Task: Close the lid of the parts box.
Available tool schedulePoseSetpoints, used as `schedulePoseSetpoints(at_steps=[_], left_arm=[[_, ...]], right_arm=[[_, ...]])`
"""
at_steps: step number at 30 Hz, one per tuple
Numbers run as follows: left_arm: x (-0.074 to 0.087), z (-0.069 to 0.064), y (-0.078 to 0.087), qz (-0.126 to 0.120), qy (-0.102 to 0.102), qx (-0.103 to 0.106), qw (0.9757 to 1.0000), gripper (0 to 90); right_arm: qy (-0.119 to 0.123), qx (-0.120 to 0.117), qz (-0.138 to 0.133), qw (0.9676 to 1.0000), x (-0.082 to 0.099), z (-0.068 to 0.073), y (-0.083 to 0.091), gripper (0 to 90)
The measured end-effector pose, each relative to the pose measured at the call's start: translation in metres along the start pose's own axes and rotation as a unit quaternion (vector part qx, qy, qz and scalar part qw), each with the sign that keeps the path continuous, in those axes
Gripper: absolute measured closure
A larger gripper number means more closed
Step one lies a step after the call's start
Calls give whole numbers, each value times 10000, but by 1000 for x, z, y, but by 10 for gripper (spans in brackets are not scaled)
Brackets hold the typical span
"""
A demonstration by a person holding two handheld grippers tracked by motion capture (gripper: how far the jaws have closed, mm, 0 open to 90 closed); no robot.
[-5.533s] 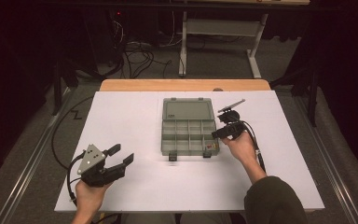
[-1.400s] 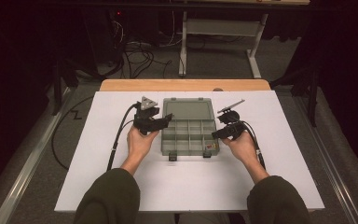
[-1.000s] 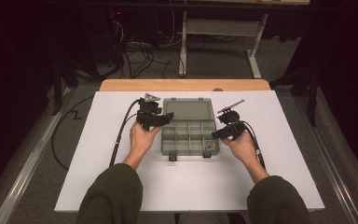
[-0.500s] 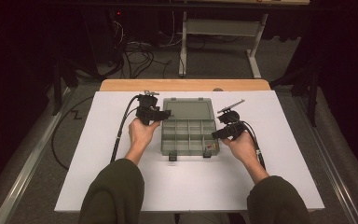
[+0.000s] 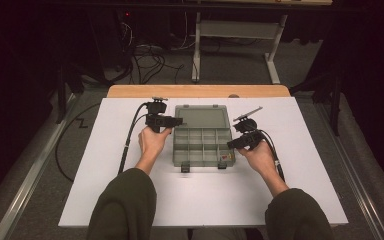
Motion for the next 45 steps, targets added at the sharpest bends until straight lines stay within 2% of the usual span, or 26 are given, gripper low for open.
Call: schedulePoseSetpoints(at_steps=[7, 15, 19, 25, 45], left_arm=[[0, 4, -5, 91, 131, 129, 9998, 512], [3, 8, -14, 307, 260, 98, 9991, 497], [4, 8, -19, 339, 299, 114, 9989, 471], [4, 6, -25, 412, 288, 121, 9987, 461], [9, 18, -40, 636, 668, 293, 9953, 441]], right_arm=[[22, 10, 1, 10000, 0, 0, 0, 692], [38, 17, -2, 10000, 0, 0, 0, 693], [54, 23, -7, 10000, 0, 0, 0, 693], [62, 23, -6, 10000, 0, 0, 0, 693], [40, 21, 29, 10000, 0, 1, 0, 694]])
Point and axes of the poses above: each handheld gripper's, and its own axes: y roughly backward along the jaws, x roughly out of its underside, z roughly to its left, the point moved 4 cm from there along -y, roughly forward along the jaws, and after that the axes turned 6 degrees about -z, right-handed, at the moved point
